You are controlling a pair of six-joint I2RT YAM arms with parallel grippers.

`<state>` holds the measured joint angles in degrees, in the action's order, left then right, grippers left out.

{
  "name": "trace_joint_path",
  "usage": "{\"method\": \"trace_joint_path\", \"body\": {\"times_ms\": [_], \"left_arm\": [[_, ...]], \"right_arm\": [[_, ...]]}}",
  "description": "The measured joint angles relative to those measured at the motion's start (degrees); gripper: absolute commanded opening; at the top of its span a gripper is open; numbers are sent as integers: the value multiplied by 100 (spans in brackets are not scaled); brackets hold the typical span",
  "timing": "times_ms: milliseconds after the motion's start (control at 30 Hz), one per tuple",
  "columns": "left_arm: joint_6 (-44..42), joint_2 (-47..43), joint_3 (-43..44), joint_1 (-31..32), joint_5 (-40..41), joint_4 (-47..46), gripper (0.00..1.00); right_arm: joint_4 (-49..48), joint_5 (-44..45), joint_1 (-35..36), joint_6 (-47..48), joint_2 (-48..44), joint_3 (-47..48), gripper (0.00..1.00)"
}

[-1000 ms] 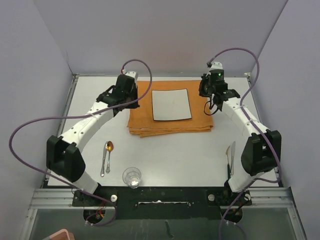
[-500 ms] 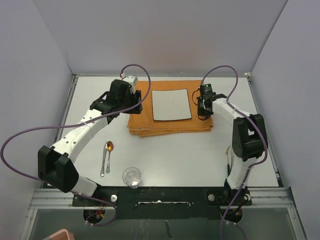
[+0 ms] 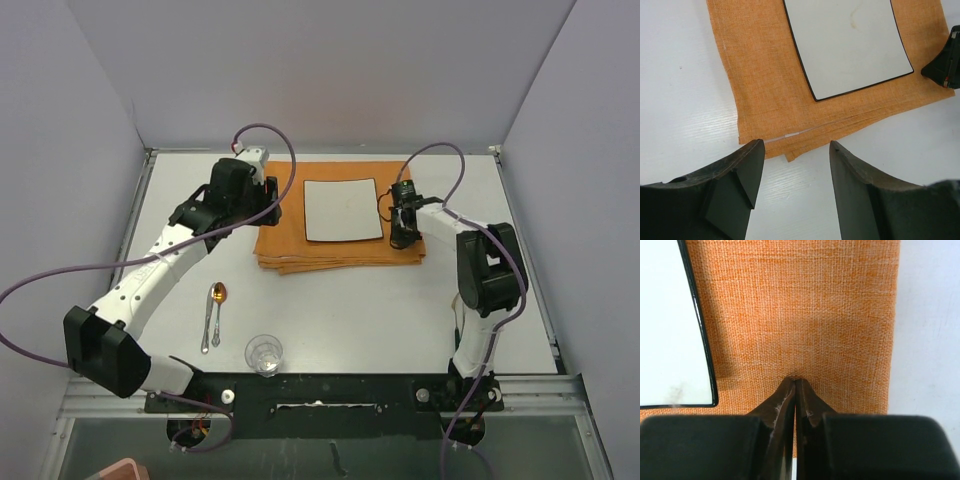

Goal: Set the dinner table for one person
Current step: Adjust the napkin at the center of the board.

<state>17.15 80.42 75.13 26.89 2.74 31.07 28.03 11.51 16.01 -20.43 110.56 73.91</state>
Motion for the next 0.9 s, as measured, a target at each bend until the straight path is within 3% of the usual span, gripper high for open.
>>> {"method": "trace_joint_path", "body": {"times_ms": [367,433,467,500,567,767,900], "left_arm": [[-2,-94,0,-31,22,15,54],[-4,-96,-20,-37,24,35,53],[-4,-111,-55,-39,33,37,49],[-4,-153,-138,-39,68,61,26],[-2,-358,-455,-42,308,216,0],[293,-876,-1113,-566,876,767,0],[730,-962,-1427,-1224,1040,1040,0]], "right_arm": [[-315,76,57,-127,-437,-645,0],[-247,166,85,-131,-437,-610,6],[-160,232,96,-140,-439,-573,13],[-83,278,111,-153,-461,-553,33],[210,393,199,-214,-745,-544,45],[313,57,758,-190,-2317,-476,46],[173,-852,1414,-81,-3366,-573,29]]}}
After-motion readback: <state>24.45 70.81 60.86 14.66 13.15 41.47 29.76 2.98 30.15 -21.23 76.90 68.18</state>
